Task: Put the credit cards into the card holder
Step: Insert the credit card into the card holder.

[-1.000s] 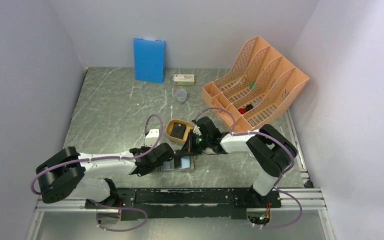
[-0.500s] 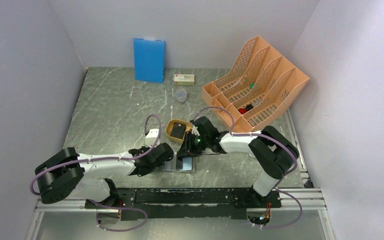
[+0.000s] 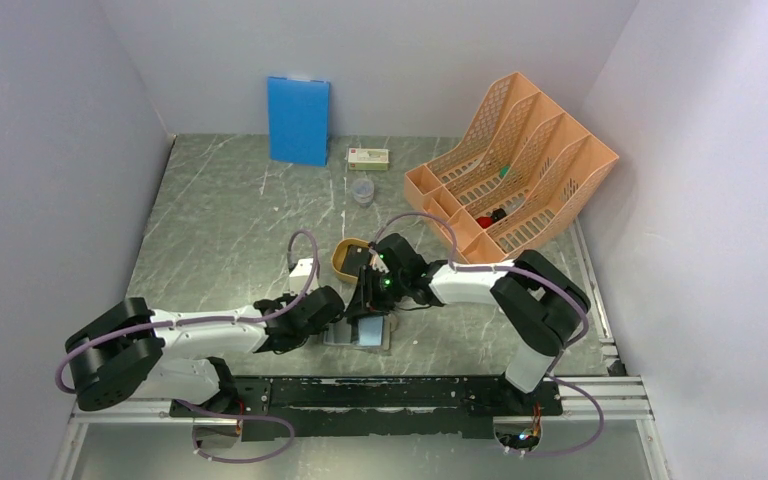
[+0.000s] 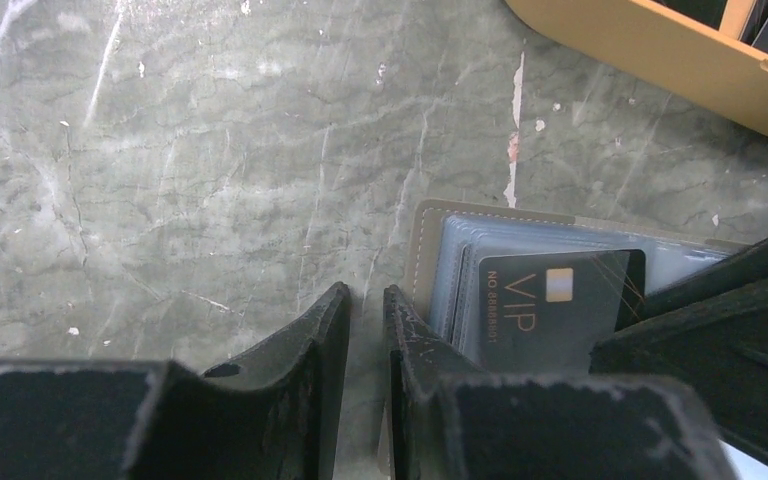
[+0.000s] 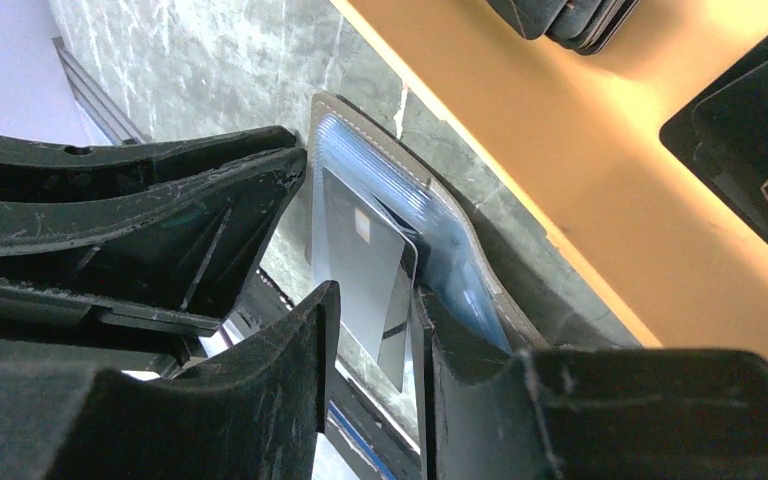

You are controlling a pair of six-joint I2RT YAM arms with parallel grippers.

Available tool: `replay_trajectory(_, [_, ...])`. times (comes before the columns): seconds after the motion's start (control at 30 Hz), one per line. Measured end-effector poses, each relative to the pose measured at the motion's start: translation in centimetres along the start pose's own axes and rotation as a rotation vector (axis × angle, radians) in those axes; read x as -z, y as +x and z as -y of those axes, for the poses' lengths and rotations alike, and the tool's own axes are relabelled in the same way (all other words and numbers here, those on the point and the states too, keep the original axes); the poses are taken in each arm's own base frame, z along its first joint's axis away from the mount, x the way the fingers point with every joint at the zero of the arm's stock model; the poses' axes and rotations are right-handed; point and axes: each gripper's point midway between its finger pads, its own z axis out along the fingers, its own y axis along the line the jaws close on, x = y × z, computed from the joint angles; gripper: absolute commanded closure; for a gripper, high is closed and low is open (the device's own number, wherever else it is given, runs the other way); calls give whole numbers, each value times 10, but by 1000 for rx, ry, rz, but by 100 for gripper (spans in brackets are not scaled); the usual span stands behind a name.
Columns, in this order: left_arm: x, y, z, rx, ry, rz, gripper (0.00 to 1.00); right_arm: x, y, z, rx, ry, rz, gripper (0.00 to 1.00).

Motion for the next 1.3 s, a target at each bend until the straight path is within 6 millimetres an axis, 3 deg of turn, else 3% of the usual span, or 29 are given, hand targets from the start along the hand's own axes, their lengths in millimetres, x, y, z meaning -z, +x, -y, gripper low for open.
replay_trajectory(0.3, [2,1,2,30,19,-4,74,2,-3,9,19,94,7,50])
replay_trajectory(0.5, [2,1,2,40,23,-3,74,18,-8,5,56,132,40,50])
replay_trajectory(0.57, [2,2,2,44,25,-4,74,26,-12,2,74,143,60,57])
replay_trajectory(0.67, [3,2,3,52,31,-9,74,36,-18,-2,107,156,95,79])
replay_trajectory(0.77, [5,4,3,61,38,-17,75,44,-19,-2,137,175,110,89])
replay_trajectory(0.93, [6,5,2,76,44,-22,75,42,-5,6,166,216,66,94])
replay_trajectory(1.3, [6,6,1,86,47,-23,76,15,28,32,174,294,-59,97])
